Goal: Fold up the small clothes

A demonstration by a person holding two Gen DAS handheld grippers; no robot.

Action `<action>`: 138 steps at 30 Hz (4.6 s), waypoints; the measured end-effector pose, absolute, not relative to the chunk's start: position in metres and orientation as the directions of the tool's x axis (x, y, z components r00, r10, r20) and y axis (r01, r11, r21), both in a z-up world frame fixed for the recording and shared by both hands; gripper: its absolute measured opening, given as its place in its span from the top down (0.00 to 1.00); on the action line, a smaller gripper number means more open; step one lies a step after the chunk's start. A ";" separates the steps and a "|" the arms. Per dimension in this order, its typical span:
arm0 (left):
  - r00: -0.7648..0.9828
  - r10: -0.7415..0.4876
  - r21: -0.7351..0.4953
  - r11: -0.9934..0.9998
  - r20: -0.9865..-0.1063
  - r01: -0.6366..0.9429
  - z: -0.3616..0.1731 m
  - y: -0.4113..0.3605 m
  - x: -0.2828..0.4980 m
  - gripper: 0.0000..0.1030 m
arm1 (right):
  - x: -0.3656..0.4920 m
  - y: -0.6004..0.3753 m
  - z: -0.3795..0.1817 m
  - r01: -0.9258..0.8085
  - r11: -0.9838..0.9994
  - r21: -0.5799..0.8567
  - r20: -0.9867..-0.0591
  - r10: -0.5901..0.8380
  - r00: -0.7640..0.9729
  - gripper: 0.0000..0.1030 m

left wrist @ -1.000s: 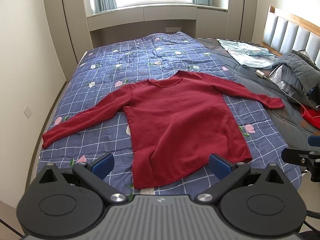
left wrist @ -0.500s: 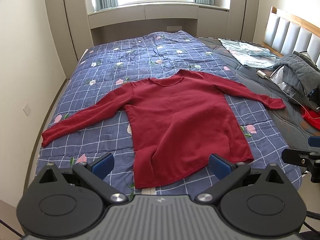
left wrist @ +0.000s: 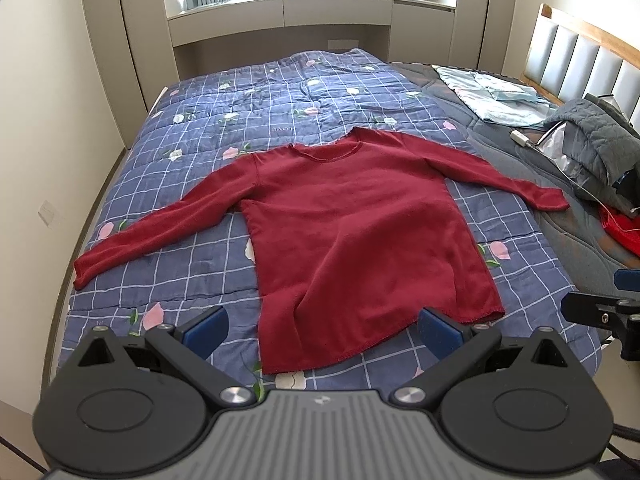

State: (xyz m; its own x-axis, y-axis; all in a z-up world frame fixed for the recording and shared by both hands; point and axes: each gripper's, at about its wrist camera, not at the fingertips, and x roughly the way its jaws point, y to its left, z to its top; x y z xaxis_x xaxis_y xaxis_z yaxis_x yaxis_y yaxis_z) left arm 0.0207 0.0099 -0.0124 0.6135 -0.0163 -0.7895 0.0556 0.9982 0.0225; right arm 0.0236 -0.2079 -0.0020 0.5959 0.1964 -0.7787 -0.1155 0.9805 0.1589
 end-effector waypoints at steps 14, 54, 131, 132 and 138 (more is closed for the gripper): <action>0.556 -0.032 0.008 0.998 -0.831 0.069 -0.026 0.011 0.035 0.00 | 0.031 -0.201 -0.009 -0.090 0.987 0.136 -0.820 0.162 0.549 0.00; 0.486 0.177 0.170 0.984 -0.856 -0.058 -0.091 -0.102 0.317 0.00 | 0.309 -0.355 -0.112 0.204 0.974 0.099 -0.852 -0.023 0.523 0.00; 0.649 0.034 -0.260 0.899 -0.760 -0.351 -0.065 0.120 0.403 0.00 | 0.474 -0.132 -0.108 -0.387 0.855 0.345 -0.500 0.517 0.695 0.94; 0.647 0.037 -0.264 0.894 -0.761 -0.362 -0.068 0.130 0.400 0.00 | 0.470 -0.116 -0.117 -0.414 0.848 0.331 -0.519 0.530 0.670 0.94; 0.627 0.040 -0.288 0.864 -0.778 -0.413 -0.100 0.175 0.387 0.00 | 0.438 -0.041 -0.176 -0.504 0.824 0.261 -0.633 0.540 0.555 0.94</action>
